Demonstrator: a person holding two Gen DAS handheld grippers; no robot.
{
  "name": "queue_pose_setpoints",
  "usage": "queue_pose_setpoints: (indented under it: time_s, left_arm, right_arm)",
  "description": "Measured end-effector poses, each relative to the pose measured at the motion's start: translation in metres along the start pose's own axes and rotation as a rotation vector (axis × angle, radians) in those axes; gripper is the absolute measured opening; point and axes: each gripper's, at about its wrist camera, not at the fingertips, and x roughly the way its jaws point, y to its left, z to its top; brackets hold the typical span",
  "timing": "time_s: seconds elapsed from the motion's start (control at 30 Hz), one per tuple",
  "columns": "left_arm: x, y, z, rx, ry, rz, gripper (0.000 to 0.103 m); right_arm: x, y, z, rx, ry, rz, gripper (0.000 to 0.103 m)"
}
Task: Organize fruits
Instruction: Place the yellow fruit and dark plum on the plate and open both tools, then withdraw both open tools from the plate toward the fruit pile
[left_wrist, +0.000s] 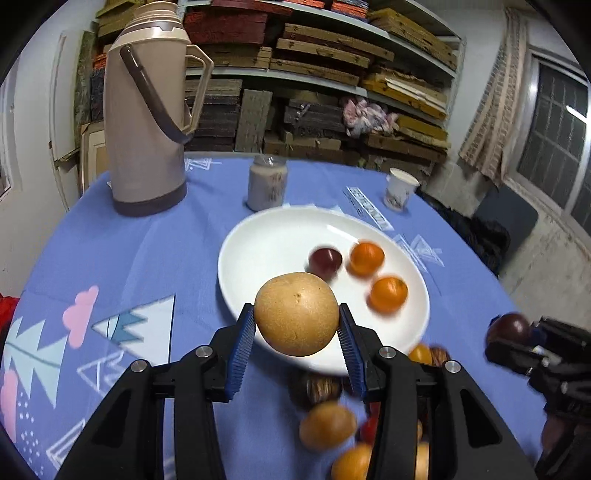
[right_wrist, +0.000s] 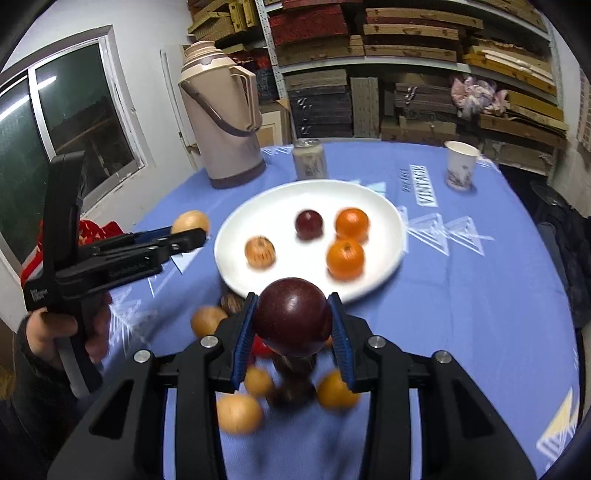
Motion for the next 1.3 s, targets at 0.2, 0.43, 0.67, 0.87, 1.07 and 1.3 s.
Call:
queue_pose_setpoints:
  time_s: [0.2, 0.43, 0.67, 0.87, 1.07, 1.3]
  left_arm:
    - [0.047, 0.01, 0.009, -0.051, 0.039, 0.059, 0.045]
    - [0.065, 0.017, -0.001, -0.033, 0.049, 0.062, 0.045]
    - [0.063, 0.019, -0.005, -0.05, 0.036, 0.058, 0.047]
    - [0.045, 0.008, -0.008, -0.006, -0.018, 0.086, 0.073]
    - [0.038, 0.002, -0.008, 0.025, -0.031, 0.103, 0.081]
    - [0.045, 0.003, -0.01, 0.025, 0.035, 0.077, 0.081]
  right_arm:
    - [0.062, 0.003, 0.031, -0.002, 0.088, 0.045, 0.037]
    - [0.114, -0.005, 0.032, 0.077, 0.162, 0.128, 0.037]
    - [0.124, -0.028, 0.027, 0.188, 0.17, 0.149, 0.043]
    - [0.117, -0.039, 0.027, 0.226, 0.135, 0.166, 0.06]
    - [0.086, -0.036, 0.024, 0.185, 0.089, 0.185, 0.07]
    - [0.062, -0.05, 0.014, 0.186, 0.043, 0.131, 0.075]
